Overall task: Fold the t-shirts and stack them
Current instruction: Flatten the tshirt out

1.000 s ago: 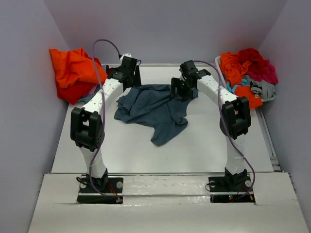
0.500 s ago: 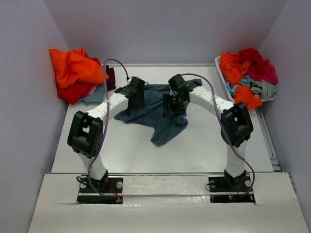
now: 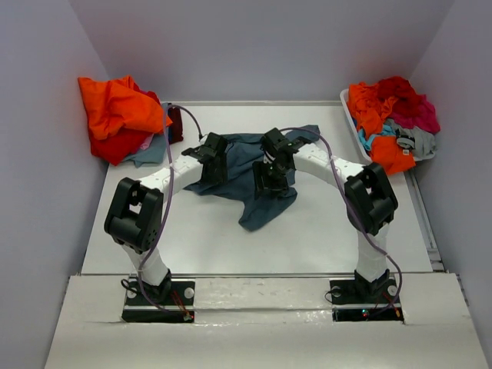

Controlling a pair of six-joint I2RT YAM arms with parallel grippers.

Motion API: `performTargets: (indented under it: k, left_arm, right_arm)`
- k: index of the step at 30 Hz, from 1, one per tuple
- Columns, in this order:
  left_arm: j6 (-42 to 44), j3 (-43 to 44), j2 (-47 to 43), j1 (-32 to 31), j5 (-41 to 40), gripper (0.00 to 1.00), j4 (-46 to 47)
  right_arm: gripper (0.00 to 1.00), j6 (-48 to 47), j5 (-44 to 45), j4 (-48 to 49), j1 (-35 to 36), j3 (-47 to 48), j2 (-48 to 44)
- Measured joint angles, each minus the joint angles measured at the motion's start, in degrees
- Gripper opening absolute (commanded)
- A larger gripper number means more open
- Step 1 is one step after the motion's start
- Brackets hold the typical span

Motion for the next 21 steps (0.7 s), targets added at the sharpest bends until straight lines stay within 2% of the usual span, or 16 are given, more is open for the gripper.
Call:
performTargets:
  k: [18,21]
  left_arm:
    - [-2.0,-4.2,0.0,0.0,-0.4,0.81,0.8]
    - [-2.4,-4.2,0.0,0.0,-1.2,0.81,0.9]
  right_arm:
    - [0.6,0.7,-2.7,-0.3,7.0,0.1,3.5]
    - [0.55,0.7,-2.9,-0.3,7.0,0.1,4.4]
